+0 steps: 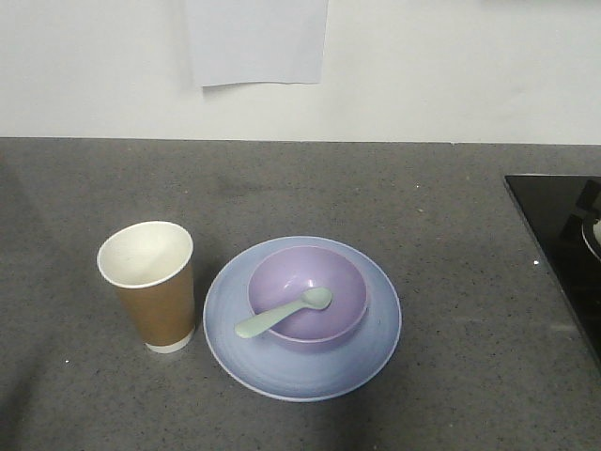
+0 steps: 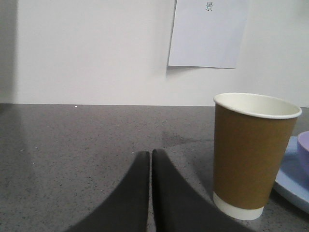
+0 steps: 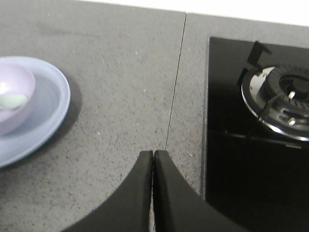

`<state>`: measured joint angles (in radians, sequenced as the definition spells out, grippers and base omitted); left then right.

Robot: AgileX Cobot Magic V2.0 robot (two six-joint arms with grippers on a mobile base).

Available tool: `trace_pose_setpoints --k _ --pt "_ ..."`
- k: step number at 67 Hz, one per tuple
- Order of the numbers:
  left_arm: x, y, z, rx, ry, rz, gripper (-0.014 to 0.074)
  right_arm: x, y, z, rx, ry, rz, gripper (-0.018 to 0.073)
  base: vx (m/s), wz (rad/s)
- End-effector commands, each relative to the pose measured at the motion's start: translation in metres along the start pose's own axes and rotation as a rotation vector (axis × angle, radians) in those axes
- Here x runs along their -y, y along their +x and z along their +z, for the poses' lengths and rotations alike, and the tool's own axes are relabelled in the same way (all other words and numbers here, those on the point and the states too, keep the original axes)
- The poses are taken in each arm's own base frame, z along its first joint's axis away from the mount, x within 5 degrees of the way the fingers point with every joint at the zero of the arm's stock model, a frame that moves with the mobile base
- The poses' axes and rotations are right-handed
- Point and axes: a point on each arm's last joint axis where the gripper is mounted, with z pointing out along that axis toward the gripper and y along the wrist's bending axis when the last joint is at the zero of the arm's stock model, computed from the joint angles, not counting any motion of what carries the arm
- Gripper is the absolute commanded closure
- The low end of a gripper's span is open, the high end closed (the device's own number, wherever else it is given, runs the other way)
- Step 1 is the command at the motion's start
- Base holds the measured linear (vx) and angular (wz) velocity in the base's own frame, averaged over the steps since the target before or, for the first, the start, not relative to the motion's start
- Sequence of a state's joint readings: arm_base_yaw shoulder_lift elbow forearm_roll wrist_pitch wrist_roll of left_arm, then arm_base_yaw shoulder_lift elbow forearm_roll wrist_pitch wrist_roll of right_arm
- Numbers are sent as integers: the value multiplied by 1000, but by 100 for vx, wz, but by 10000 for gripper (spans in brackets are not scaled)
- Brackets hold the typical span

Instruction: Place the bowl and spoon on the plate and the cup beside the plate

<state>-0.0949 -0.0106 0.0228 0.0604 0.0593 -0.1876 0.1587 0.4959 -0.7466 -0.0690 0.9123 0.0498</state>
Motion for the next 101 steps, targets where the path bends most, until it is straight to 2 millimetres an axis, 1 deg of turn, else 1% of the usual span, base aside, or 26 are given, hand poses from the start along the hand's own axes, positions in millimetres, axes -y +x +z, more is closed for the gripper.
trace_pose_setpoints --k 1,11,20,33,46,51,61,72,101 --pt "2 -14 -2 112 16 -9 603 0 -3 5 102 2 -10 570 0 0" --pt "2 -14 -2 112 16 -9 603 -2 12 10 272 -17 -4 570 0 0" --pt "2 -14 -2 112 16 -9 603 -4 34 15 405 -36 13 570 0 0" --pt "2 -14 -2 112 16 -9 603 -3 67 21 517 -21 68 570 0 0" --pt "2 -14 -2 112 16 -9 603 -2 100 31 610 11 77 570 0 0" --pt "2 -14 -2 112 16 -9 603 -2 108 37 633 11 78 570 0 0" --pt "2 -14 -2 111 16 -9 603 -2 117 48 678 12 78 570 0 0" --pt "2 -14 -2 111 16 -9 603 -2 123 55 767 11 79 570 0 0" --pt "2 -14 -2 111 16 -9 603 -2 123 54 775 11 79 570 0 0"
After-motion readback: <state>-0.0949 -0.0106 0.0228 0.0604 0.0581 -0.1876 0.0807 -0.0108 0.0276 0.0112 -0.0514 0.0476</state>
